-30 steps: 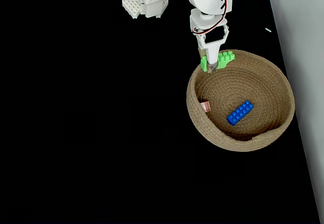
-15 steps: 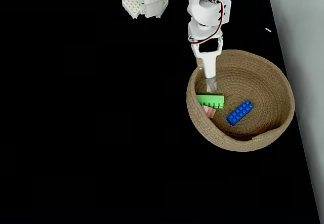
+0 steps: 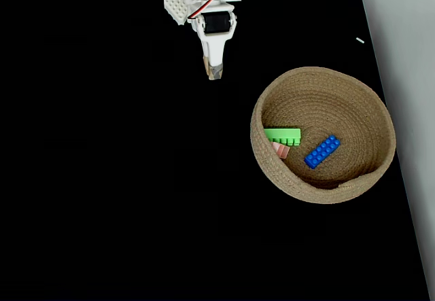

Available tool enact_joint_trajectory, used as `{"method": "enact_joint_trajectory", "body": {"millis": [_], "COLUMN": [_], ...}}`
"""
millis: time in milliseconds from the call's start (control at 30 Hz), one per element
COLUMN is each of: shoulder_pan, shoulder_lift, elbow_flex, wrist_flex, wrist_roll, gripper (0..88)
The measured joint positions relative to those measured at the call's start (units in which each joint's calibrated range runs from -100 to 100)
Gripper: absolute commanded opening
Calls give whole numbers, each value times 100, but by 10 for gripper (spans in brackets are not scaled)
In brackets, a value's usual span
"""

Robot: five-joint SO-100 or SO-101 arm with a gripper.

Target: Place the lego blocks in the tray

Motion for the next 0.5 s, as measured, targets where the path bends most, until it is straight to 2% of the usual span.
{"method": "enact_joint_trajectory", "body": {"millis": [200,333,500], "shoulder_pan": [375,570,708], "shoulder_lift": [-2197,-3469,-4436], "elbow_flex": [2086,3473,4702], "wrist_flex": [171,81,-114], "wrist_roll": [122,386,606], "gripper": [4,4,4]}}
